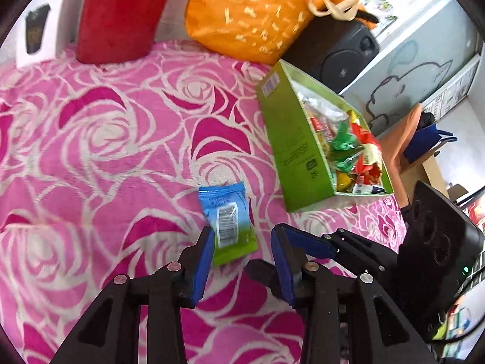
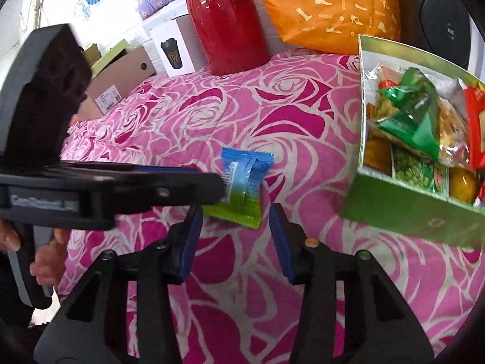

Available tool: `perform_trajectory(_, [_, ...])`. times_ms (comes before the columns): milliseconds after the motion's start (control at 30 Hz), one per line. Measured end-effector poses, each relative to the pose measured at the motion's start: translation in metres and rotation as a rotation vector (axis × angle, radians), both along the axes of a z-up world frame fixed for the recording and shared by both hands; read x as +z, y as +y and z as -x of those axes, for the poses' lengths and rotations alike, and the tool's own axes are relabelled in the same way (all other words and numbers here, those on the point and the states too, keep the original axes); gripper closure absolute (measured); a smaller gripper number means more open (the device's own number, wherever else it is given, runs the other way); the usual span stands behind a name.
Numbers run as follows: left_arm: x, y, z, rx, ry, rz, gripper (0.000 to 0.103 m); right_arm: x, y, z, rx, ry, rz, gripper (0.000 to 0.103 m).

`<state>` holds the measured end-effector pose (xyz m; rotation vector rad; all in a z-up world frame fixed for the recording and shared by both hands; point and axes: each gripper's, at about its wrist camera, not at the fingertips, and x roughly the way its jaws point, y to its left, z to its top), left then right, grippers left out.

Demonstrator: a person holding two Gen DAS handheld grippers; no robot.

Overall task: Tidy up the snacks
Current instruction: 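Grasp the blue-green pack with the left tool and lift it, then carry the blue-green pack into the green box and open the left tool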

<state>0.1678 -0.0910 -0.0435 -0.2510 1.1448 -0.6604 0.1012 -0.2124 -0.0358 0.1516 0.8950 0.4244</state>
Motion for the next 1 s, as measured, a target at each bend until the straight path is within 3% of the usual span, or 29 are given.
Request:
perform_trajectory(300, [-0.02, -0.006, -0.022, 0.003, 0.05, -0.032, 0.064, -0.018, 0.004, -0.024, 0.03, 0.028, 0.001, 0.055])
perform_trajectory(333, [-0.022, -0.008, -0.022, -0.007, 0.052, -0.032, 0.065, -0.018, 0.005, -0.026, 0.032, 0.028, -0.006, 0.056])
perform_trajectory(367, [-0.023, -0.009, -0.021, -0.017, 0.043, -0.031, 0.073, -0.019, 0.005, -0.027, 0.033, 0.031, -0.012, 0.06])
perform_trajectory(467, [-0.018, -0.012, -0.017, -0.024, 0.029, -0.033, 0.074, -0.016, 0.004, -0.024, 0.03, 0.035, -0.027, 0.07])
perform_trajectory(767, [0.045, -0.02, 0.01, -0.052, -0.117, 0.0, 0.074, 0.039, -0.005, 0.009, -0.025, -0.123, -0.025, 0.071])
perform_trajectory(1000, [0.087, -0.065, 0.011, -0.134, -0.199, 0.033, 0.074, 0.073, -0.038, 0.028, -0.129, -0.224, -0.013, 0.071])
